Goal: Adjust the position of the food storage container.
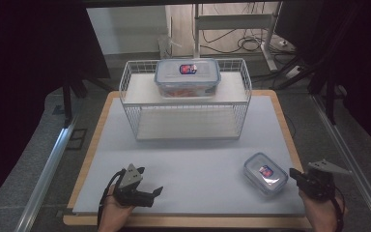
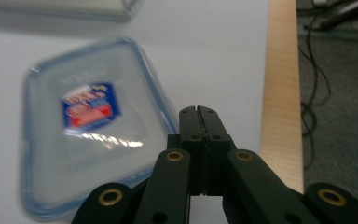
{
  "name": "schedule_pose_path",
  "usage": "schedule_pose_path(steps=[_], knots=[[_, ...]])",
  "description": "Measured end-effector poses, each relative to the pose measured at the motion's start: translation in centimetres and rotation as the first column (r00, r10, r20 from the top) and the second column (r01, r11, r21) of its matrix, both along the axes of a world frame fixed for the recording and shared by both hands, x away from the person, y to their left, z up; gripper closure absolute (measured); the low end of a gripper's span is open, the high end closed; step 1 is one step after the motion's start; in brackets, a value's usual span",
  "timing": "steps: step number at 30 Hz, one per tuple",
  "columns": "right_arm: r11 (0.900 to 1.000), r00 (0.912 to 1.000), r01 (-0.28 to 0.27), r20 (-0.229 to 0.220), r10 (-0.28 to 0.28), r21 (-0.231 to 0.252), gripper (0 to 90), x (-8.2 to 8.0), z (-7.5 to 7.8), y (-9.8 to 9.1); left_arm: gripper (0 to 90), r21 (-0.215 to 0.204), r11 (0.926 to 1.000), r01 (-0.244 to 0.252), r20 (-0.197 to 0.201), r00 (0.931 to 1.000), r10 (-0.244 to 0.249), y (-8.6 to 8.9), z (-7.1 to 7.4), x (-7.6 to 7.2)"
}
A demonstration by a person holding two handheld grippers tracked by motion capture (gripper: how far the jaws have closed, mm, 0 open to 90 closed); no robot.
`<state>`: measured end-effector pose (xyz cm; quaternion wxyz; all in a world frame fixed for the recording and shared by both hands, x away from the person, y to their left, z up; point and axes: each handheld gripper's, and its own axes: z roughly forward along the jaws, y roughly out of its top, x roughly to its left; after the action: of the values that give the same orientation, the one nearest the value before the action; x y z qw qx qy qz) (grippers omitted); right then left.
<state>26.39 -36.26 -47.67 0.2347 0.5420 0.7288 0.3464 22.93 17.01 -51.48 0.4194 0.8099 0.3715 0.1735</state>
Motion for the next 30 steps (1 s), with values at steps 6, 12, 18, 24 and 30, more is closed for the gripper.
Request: schedule_pose_path(steps=[6,12,18,24,30], knots=[[0.9994,0.9992,0.004,-0.039,-0.005,-0.034,89.7,0.6,-0.9,0.5,7.0,0.011,0.9999,0.011,-0.013,0.9999,-0.011,-0.2,-0.2,0.1],[0.9999,0.9989,-0.012,-0.045,0.012,0.0,89.8,0.8,-1.0,1.0,7.0,0.025,0.9994,0.022,-0.016,0.9996,-0.022,-0.4,-0.4,0.2],[0.9973,0.996,-0.07,-0.053,0.071,0.022,89.8,1.2,-1.1,2.9,7.0,0.027,0.9993,0.026,-0.023,0.9994,-0.026,-0.6,-0.4,0.2],[0.9891,0.9874,-0.147,-0.058,0.147,0.015,89.8,1.8,-1.2,5.8,7.2,0.014,0.9996,0.025,-0.05,0.9985,-0.024,-0.6,-0.3,0.3],[0.9747,0.9726,-0.223,-0.064,0.223,0.014,89.8,2.5,-1.4,9.1,7.3,0.01,0.9998,0.018,-0.065,0.9977,-0.017,-0.5,-0.4,0.5]])
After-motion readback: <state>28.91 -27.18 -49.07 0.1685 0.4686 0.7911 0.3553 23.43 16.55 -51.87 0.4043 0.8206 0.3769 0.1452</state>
